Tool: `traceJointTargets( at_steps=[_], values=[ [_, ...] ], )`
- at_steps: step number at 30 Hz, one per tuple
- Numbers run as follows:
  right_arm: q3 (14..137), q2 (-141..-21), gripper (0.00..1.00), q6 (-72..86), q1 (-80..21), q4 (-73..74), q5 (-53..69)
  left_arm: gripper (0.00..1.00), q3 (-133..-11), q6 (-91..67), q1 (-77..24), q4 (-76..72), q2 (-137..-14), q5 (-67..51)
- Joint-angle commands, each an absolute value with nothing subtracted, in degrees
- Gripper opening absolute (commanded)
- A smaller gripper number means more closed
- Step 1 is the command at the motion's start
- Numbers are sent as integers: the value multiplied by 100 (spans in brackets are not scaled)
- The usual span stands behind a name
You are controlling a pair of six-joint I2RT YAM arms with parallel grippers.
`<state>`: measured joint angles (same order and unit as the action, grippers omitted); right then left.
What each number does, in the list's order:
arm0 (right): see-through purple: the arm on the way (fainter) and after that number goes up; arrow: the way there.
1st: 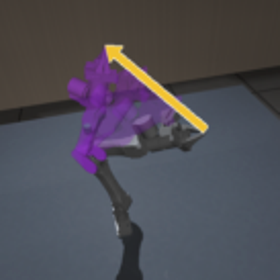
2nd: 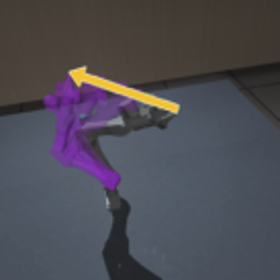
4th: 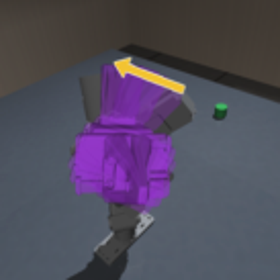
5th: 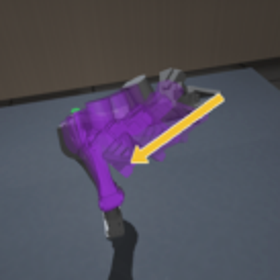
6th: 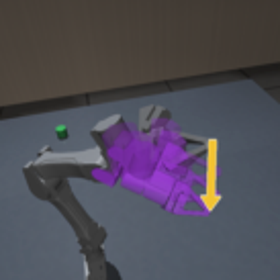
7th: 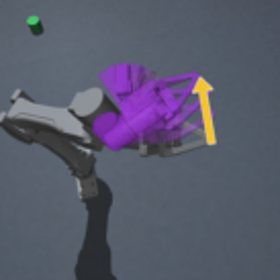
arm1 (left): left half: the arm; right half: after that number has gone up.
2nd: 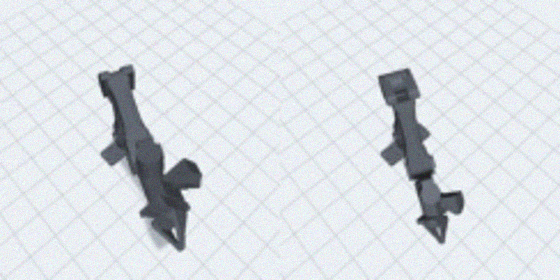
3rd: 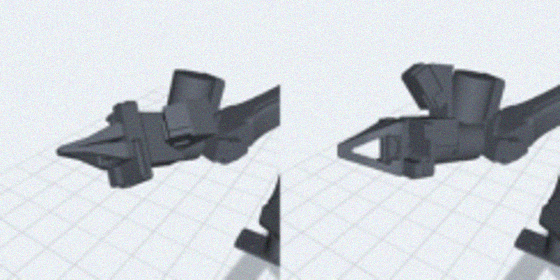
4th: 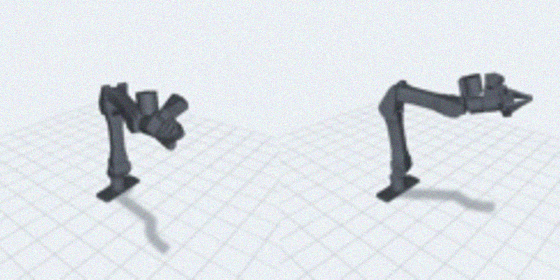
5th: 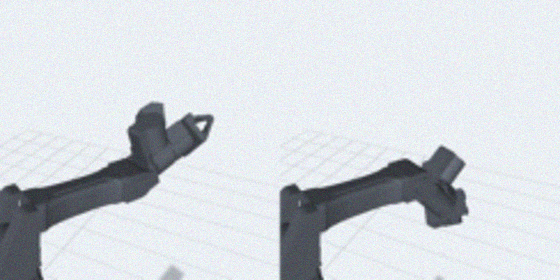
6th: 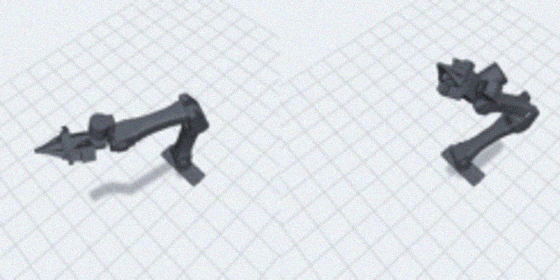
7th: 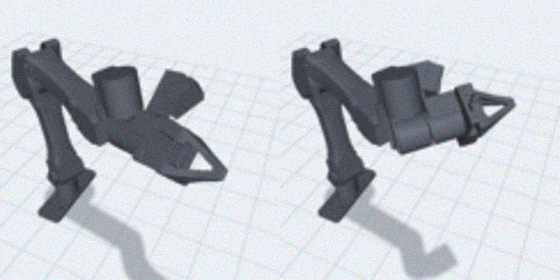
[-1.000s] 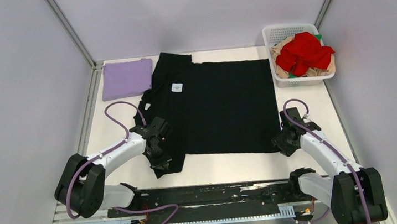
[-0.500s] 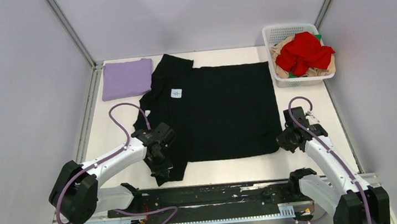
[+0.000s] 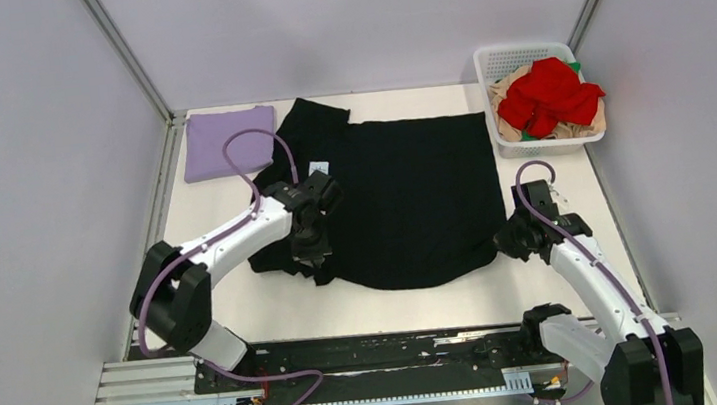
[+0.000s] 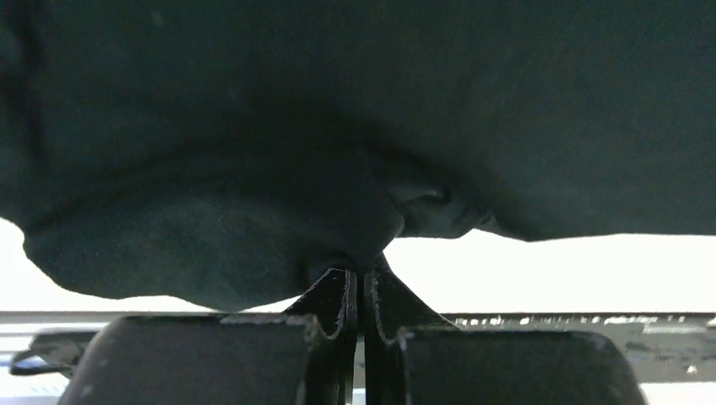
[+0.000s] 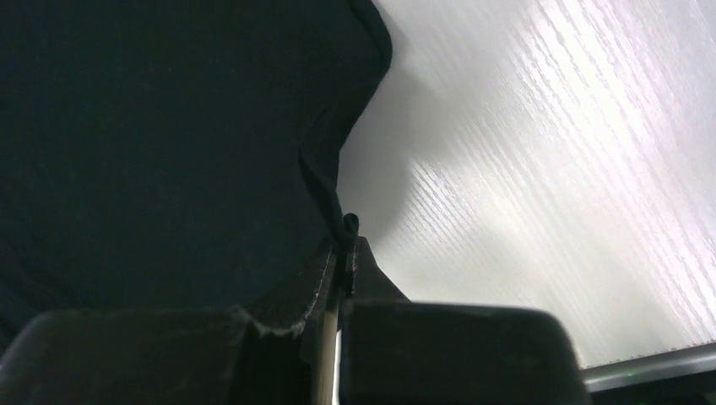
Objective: Fold and stack the t-shirts
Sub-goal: Grab the side of the flattened tshirt closest away from the robot with both arms, then fold the flattened tshirt in 1/3 of the way
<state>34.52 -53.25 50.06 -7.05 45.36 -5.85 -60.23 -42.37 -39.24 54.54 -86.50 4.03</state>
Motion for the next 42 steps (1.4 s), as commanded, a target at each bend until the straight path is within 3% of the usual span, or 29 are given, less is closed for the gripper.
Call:
traceJointTargets(
  at_steps=[1, 11, 21, 29, 32, 35, 36, 37, 39, 41, 42],
  values=[
    [3831, -5513, 0, 4695, -715, 3898, -505, 0, -6875, -3650, -3650, 5634, -9163, 1119],
    [4836, -6520, 0, 4175, -683, 3689, -1125, 0, -8385, -2863, -2919, 5688, -10165, 1346],
    [5379, -7476, 0, 3843, -564, 2938, -1183, 0, -9112, -2547, -2508, 5546, -10803, 1357],
    [5666, -8336, 0, 3730, -341, 2371, -1249, 8, -9648, -2527, -2249, 5208, -11463, 1274],
    [5906, -8823, 0, 3643, -255, 2134, -1381, 18, -10019, -2432, -2140, 4989, -11889, 1263],
    [6319, -9323, 3, 3589, -163, 2021, -1617, 52, -10739, -2368, -1936, 4845, -12329, 1386],
    [6490, -9457, 6, 3568, -151, 2026, -1687, 59, -10938, -2375, -1787, 4850, -12557, 1348],
    [6617, -9538, 12, 3545, -142, 2035, -1728, 77, -11389, -2428, -1711, 4886, -12651, 1211],
    [6794, -9573, 30, 3517, -141, 2043, -1729, 97, -11909, -2538, -1497, 4926, -12773, 959],
    [6744, -9463, 60, 3507, -141, 2056, -1654, 99, -12049, -2586, -1377, 4831, -12596, 846],
    [6662, -9379, 70, 3507, -145, 2059, -1620, 100, -11979, -2589, -1359, 4662, -12349, 854]
  ],
)
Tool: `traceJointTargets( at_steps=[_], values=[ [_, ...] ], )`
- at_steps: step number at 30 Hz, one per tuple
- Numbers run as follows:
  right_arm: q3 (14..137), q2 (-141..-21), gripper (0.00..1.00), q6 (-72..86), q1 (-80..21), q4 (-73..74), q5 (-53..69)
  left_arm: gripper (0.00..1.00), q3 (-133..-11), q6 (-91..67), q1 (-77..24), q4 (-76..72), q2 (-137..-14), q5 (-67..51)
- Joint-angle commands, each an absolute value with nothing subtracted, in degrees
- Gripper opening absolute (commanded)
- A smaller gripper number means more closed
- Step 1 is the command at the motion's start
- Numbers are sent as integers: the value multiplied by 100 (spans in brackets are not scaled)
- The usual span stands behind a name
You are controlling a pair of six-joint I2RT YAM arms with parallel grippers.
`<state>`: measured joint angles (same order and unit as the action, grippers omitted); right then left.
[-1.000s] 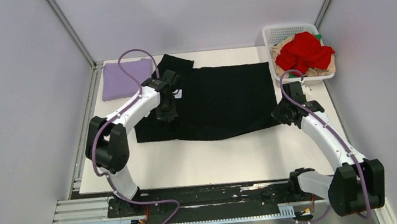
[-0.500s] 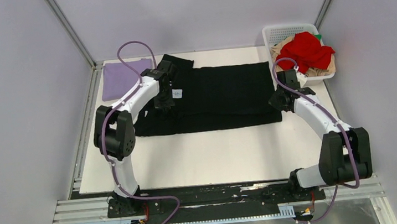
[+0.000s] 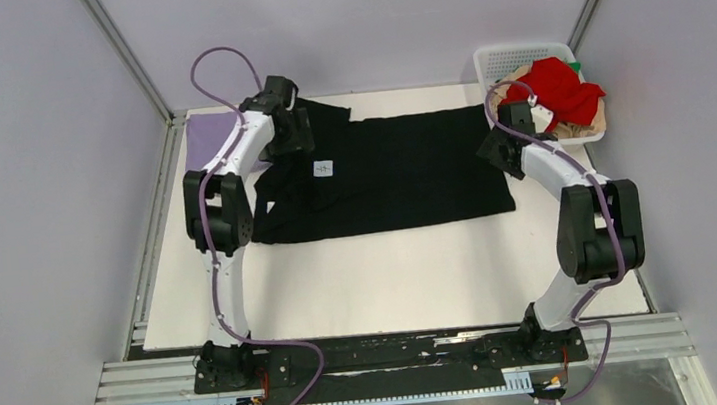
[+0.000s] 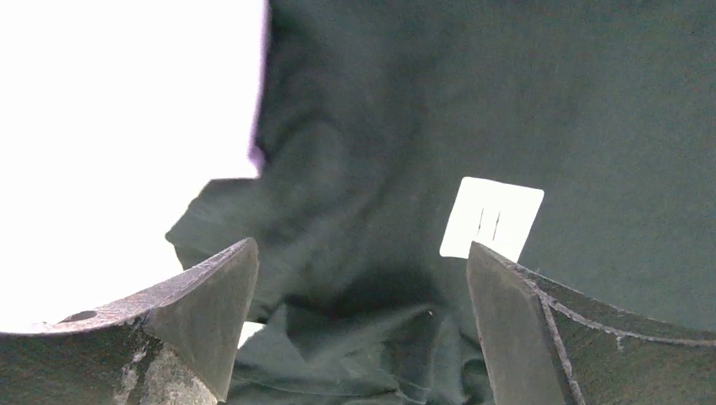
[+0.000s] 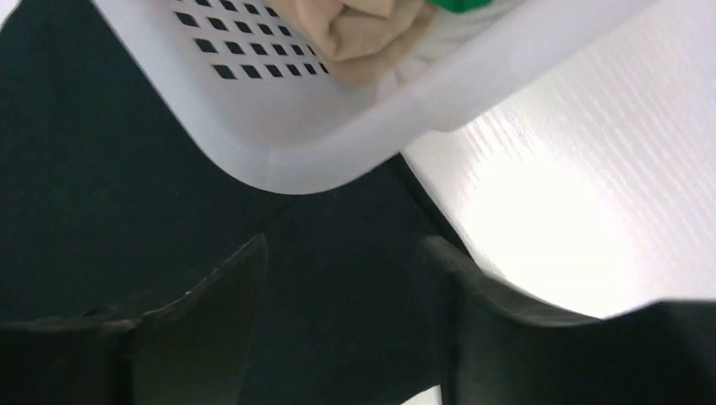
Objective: Fold and stack the t-shirts
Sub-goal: Fold the flattened tshirt in 1/3 of the way
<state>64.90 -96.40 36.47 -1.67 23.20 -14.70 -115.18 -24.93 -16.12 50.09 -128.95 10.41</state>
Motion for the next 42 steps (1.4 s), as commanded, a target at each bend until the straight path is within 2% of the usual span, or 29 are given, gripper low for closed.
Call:
traceJointTargets(
  at_steps=[1, 3, 4, 10, 16, 27, 36, 42],
  values=[
    [6557, -9258, 80, 3508, -149, 2059, -1586, 100, -11700, -2614, -1356, 4563, -12186, 774],
    [6300, -9023, 98, 3509, -163, 2088, -1406, 100, -11034, -2655, -1354, 4088, -11681, 449],
    [6142, -8822, 100, 3504, -185, 2087, -1274, 100, -10773, -2676, -1354, 3986, -11345, 277],
    [5239, -8180, 100, 3083, -612, 1545, 56, 100, -7943, -3122, -1402, 2711, -10221, -1753],
    [4831, -8368, 100, 3122, -656, 861, 910, 100, -7144, -3544, -1625, 1913, -10298, -2163],
    [4949, -8774, 100, 3060, -658, 838, 758, 100, -7867, -3565, -1679, 1474, -11305, -1945],
    [4954, -8759, 100, 2988, -657, 896, 539, 100, -9285, -3525, -1687, 1418, -12069, -1707],
    [4964, -8663, 100, 2914, -648, 926, 457, 100, -10535, -2954, -1675, 1792, -12825, -692]
  ],
)
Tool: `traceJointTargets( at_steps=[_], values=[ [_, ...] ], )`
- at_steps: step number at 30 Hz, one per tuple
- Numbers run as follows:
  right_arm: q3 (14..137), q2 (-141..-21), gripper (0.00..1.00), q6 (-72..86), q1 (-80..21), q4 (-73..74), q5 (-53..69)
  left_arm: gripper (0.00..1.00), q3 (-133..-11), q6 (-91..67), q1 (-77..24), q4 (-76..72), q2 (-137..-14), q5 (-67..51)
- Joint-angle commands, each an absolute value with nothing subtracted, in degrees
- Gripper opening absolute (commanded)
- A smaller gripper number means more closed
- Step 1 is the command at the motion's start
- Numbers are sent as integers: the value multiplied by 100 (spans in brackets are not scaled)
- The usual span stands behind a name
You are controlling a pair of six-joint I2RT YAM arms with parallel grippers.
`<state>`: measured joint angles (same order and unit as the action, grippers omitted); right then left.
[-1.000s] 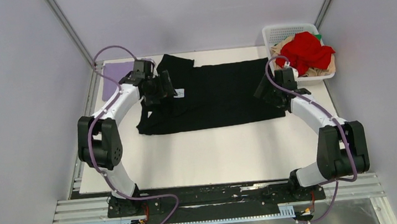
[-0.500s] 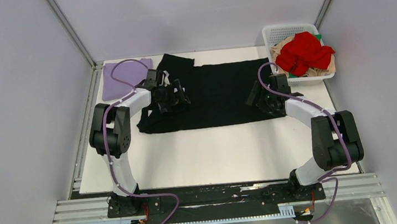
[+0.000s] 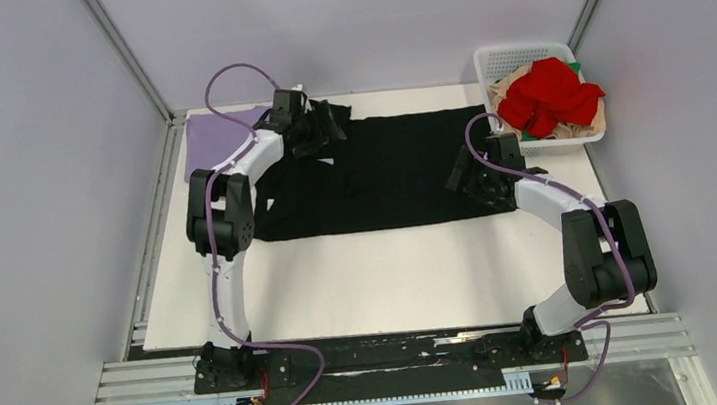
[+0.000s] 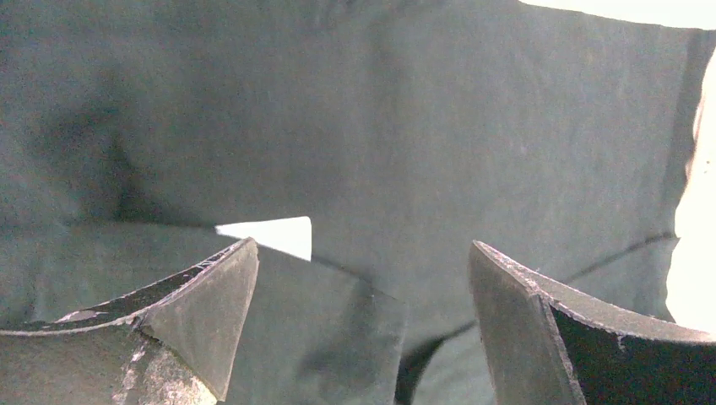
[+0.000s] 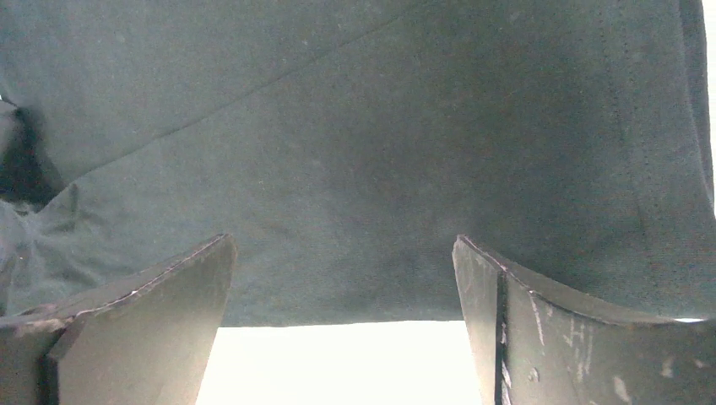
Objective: Fold and stack the t-shirts
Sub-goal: Fold the flattened tshirt in 1/3 of the way
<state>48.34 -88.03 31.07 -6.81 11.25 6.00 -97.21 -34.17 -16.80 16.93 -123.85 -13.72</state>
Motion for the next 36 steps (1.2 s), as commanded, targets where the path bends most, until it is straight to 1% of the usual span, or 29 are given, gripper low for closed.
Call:
traceJointTargets(
  at_steps=[1, 3, 6, 8, 10, 11, 12, 13, 14, 15, 16, 18, 23, 27, 32, 36],
  values=[
    [4966, -8646, 100, 2891, -649, 931, 445, 100, -10893, -2782, -1677, 1863, -12899, -623],
    [4966, -8587, 100, 2870, -649, 964, 410, 100, -11371, -2563, -1685, 2235, -13026, -650],
    [4940, -8517, 100, 2849, -650, 976, 310, 100, -11464, -2427, -1692, 2322, -12749, -755],
    [4971, -8525, 100, 2828, -649, 1011, 259, 100, -11071, -2429, -1719, 2241, -12298, -752],
    [5063, -8588, 100, 2776, -663, 1035, 276, 100, -10154, -2502, -1778, 2105, -11720, -630],
    [5115, -8631, 100, 2746, -685, 1055, 276, 100, -9885, -2517, -1844, 1941, -11308, -531],
    [5193, -8677, 100, 2708, -729, 1075, 256, 100, -9311, -2565, -1880, 1841, -11117, -485],
    [5280, -8757, 100, 2665, -794, 1099, 215, 100, -9033, -2605, -1953, 1627, -10753, -414],
    [5395, -8853, 100, 2613, -887, 1121, 154, 100, -8516, -2719, -1979, 1543, -10615, -448],
    [5503, -8963, 100, 2560, -979, 1132, 63, 100, -8292, -2792, -2006, 1370, -10386, -505],
    [5605, -9112, 100, 2502, -1069, 1152, 8, 100, -7845, -2926, -2005, 1265, -10313, -627],
    [5836, -9443, 100, 2481, -1142, 1234, -243, 100, -7388, -3090, -2004, 967, -10243, -755],
    [6194, -10084, 100, 2795, -1153, 1913, -325, 100, -7043, -3284, -2011, 1211, -10575, -929],
    [5724, -9976, 100, 3065, -1154, 2209, -246, 100, -6446, -3484, -2023, 1125, -10483, -1104],
    [4887, -9420, 100, 3367, -1152, 2810, 14, 100, -5640, -3584, -2246, 1285, -10152, -696],
    [4597, -8946, 100, 3538, -1218, 3690, 236, 100, -5069, -3676, -2509, 1766, -9508, -421]
  ],
)
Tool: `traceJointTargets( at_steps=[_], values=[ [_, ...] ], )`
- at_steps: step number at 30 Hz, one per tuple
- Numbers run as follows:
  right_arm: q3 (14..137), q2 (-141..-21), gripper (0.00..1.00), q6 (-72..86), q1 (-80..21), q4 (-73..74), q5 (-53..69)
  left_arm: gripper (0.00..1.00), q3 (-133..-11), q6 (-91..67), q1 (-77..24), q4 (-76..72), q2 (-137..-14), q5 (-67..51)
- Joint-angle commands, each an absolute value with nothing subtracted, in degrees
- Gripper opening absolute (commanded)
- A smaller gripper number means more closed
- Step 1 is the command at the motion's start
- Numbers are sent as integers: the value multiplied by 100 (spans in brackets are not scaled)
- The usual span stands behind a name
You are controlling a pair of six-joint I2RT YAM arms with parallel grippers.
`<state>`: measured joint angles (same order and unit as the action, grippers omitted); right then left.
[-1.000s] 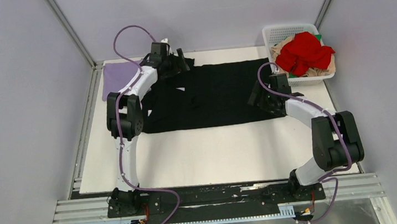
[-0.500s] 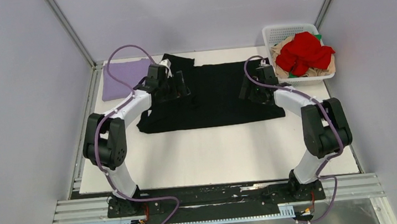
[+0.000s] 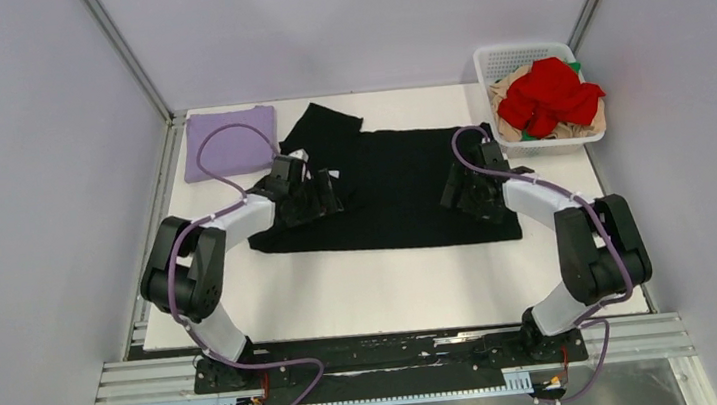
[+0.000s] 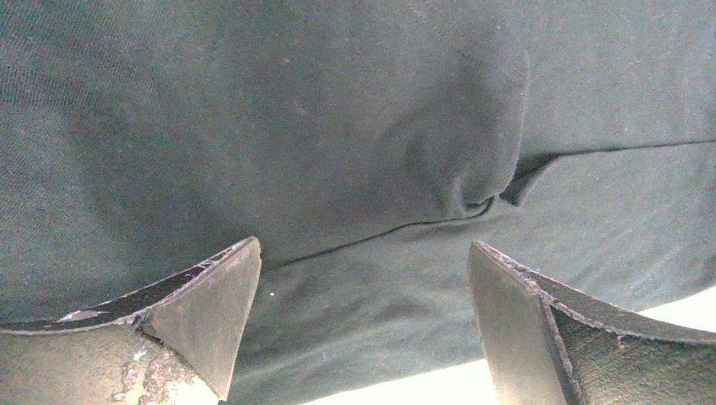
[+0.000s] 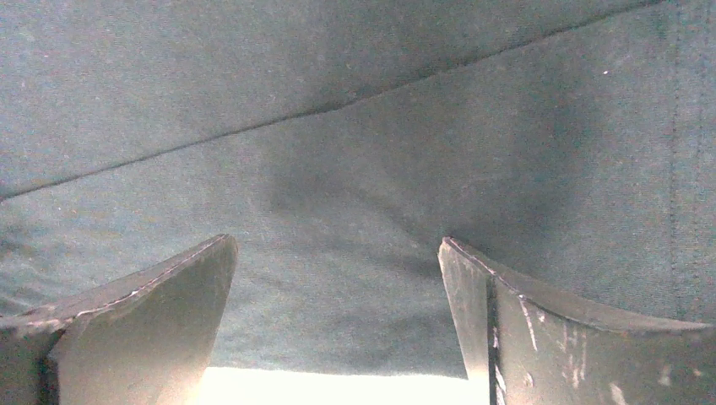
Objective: Fold and stack the t-shirts
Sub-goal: Fold the flattened tshirt in 1/3 of the way
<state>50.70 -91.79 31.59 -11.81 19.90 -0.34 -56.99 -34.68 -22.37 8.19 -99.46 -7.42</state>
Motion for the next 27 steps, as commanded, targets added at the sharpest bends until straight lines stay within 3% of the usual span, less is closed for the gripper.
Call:
traceJointTargets(
  at_steps=[1, 9, 15, 22, 27],
  values=[
    [4529, -8822, 100, 3581, -1253, 3862, 229, 100, -4956, -3753, -2560, 1850, -9368, -382],
    [3977, -8027, 100, 3956, -1355, 4527, 429, 100, -3682, -4495, -3097, 2921, -7761, -240],
    [3718, -7531, 100, 4151, -1389, 4728, 432, 100, -3172, -4911, -3148, 2881, -6970, -365],
    [3833, -7382, 100, 4311, -1394, 4603, 105, 100, -3249, -4987, -3155, 2907, -6650, -296],
    [4328, -6961, 100, 4055, -1389, 4268, -172, 100, -3993, -4605, -3153, 3269, -6500, 53]
  ],
)
